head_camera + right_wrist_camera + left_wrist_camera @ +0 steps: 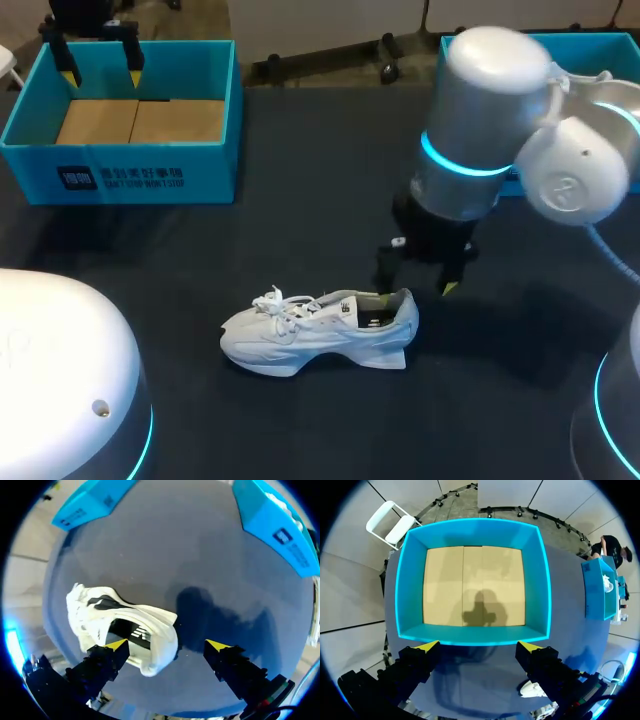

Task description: Take the shoe out of the shoebox, open the shoe tongue, remove and reinsert the insole, then place the shoe into the shoebox

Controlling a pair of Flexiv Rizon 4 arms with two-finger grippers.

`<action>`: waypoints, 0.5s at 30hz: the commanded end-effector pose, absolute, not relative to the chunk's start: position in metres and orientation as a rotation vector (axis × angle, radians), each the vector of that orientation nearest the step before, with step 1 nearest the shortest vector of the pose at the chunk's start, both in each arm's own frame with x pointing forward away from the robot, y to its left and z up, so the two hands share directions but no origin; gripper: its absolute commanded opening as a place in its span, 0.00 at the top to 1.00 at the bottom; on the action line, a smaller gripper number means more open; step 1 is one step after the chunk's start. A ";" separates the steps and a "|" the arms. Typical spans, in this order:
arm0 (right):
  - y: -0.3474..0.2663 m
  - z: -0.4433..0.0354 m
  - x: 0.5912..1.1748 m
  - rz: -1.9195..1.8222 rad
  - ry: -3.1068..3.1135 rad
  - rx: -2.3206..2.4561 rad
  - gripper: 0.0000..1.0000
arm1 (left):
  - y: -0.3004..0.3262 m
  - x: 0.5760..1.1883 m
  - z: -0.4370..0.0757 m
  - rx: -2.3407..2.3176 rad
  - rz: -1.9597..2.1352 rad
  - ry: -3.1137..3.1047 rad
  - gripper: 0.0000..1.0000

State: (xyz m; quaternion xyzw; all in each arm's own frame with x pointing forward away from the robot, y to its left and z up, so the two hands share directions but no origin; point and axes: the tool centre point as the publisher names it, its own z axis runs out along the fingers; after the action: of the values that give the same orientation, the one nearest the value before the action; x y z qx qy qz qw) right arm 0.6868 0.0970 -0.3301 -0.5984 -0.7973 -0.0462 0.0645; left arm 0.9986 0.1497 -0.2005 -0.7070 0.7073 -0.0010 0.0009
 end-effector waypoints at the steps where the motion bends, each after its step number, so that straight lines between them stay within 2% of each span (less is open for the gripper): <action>1: 0.056 -0.310 0.681 -0.431 -2.446 -1.548 0.00 | 0.150 0.999 -0.200 -2.220 -0.002 2.221 0.00; 9: 0.050 -0.297 0.689 -0.620 -2.621 -1.209 0.00 | 0.150 0.999 -0.200 -2.220 -0.002 2.221 0.00; 15: 0.061 -0.308 0.706 -0.762 -2.629 -0.982 0.00 | 0.150 0.999 -0.200 -2.220 -0.002 2.221 0.00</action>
State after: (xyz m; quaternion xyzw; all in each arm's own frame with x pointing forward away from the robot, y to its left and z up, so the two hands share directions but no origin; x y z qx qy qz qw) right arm 0.6998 0.0607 -0.2945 -0.3967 -0.8969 -0.1801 0.0760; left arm 0.9986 0.1497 -0.2005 -0.7070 0.7072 -0.0010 0.0009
